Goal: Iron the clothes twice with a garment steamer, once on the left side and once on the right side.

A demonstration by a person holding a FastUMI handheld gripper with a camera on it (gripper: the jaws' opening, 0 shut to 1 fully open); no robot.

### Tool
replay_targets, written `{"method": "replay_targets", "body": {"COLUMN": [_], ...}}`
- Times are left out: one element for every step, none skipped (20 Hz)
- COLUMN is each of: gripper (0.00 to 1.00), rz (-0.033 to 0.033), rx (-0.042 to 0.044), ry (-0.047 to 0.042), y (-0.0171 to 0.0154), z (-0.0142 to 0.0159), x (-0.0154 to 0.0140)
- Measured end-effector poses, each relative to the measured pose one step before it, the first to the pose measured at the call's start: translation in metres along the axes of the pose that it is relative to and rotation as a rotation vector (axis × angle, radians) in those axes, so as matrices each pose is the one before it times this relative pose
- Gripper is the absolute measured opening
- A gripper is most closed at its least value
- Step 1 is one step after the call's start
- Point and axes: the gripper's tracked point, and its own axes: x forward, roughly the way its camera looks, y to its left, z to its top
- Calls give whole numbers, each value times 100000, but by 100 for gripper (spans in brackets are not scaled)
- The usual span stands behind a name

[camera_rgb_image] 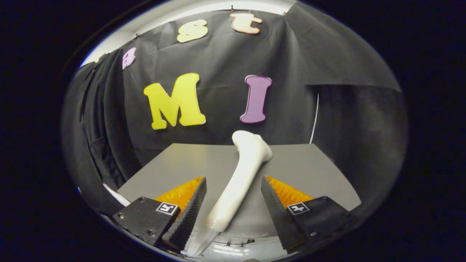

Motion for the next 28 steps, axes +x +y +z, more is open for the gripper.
{"method": "replay_targets", "body": {"gripper": [94, 94, 94, 94, 92, 92, 91, 90, 90, 88, 79, 77, 74, 70, 68, 66, 64, 62, 57, 54, 48, 45, 42, 40, 39, 39, 39, 38], "rz": [75, 347, 462, 402, 832, 1408, 922, 305, -174, 941, -983, -683, -1529, -295, -121, -56, -286, -387, -381, 408, 752, 120, -688, -9, 338, 715, -64, -337], "rx": [1003, 611, 745, 823, 1118, 1168, 1460, 768, -69, 478, 350, 542, 1778, 1141, -263, 475, 1417, 401, 593, 39, -438, -2008, -1721, -1291, 402, 347, -41, -49], "ry": [2108, 1584, 1301, 1271, 1906, 2185, 1873, -50, -171, 1550, -1353, 293, -631, -1214, 373, -147, -555, 156, 257, -164, -898, -2102, -1807, -1313, -669, -527, -635, -1170], "y": [-199, -88, -33, -36, -126, 28, 72, -200, -133, 323, 170, 120, -276, 16, 26, -103, 83, 36, 236, 520, 479, 374, 131, 380, 370, 261, 318, 375], "z": [-286, -230, -8, -85, -405, -281, -241, -30, 114, -231, 464, -11, 148, -97, -71, 42, 137, -187, 26, -103, 174, 309, 403, 151, 38, -194, -166, 105], "x": [754, 443, 356, 453, 449, 444, 508, 114, 236, -50, 309, 378, 93, 234, -99, -172, -62, -142, -159, -201, -288, -404, -593, -557, -814, -1114, -1059, -1119]}}
